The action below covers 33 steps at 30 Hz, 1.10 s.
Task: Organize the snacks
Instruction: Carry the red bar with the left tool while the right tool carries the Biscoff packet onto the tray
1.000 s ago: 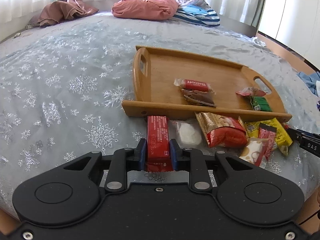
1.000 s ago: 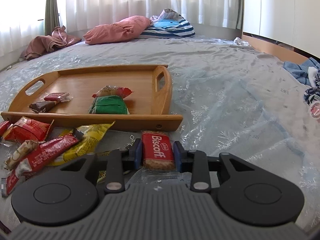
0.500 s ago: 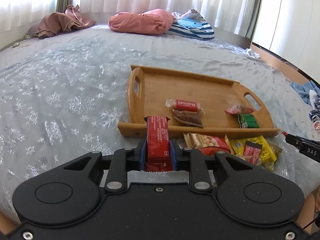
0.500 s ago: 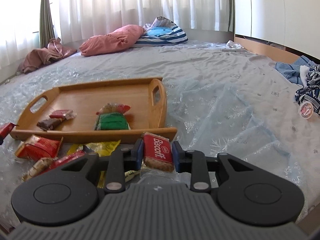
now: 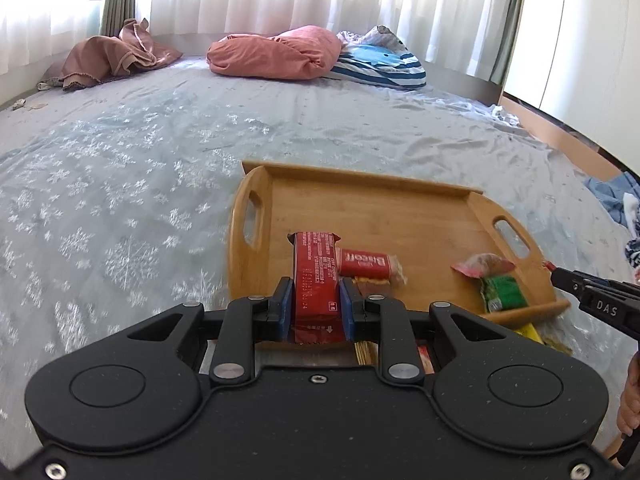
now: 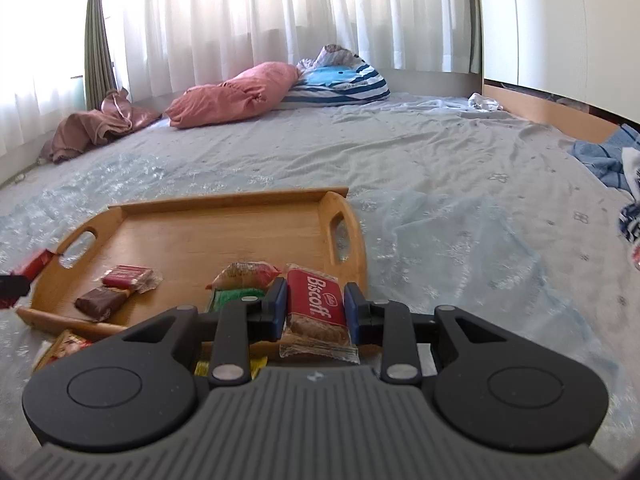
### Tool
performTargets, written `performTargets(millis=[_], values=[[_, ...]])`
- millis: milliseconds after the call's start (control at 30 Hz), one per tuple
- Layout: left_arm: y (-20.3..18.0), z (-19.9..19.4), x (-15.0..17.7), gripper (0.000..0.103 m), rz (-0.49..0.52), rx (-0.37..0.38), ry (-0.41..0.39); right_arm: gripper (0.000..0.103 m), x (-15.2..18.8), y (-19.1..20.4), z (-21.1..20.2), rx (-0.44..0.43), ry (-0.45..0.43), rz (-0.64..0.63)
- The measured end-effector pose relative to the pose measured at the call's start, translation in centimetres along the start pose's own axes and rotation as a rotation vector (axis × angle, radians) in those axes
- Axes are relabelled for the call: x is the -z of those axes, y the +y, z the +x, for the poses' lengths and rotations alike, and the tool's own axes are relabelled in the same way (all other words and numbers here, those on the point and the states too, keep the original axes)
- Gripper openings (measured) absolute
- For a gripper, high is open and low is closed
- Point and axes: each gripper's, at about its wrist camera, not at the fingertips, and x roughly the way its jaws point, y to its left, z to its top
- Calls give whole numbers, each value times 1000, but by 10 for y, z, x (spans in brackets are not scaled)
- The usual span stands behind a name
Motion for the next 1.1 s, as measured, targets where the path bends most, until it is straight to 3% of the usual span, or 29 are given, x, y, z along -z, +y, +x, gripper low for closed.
performTargets(millis=[433, 1100], values=[[-1, 60, -7, 23, 1, -33, 79, 35, -4, 14, 54, 29, 56, -45], [-2, 77, -2, 23, 1, -40, 121, 35, 3, 13, 67, 8, 98, -12]])
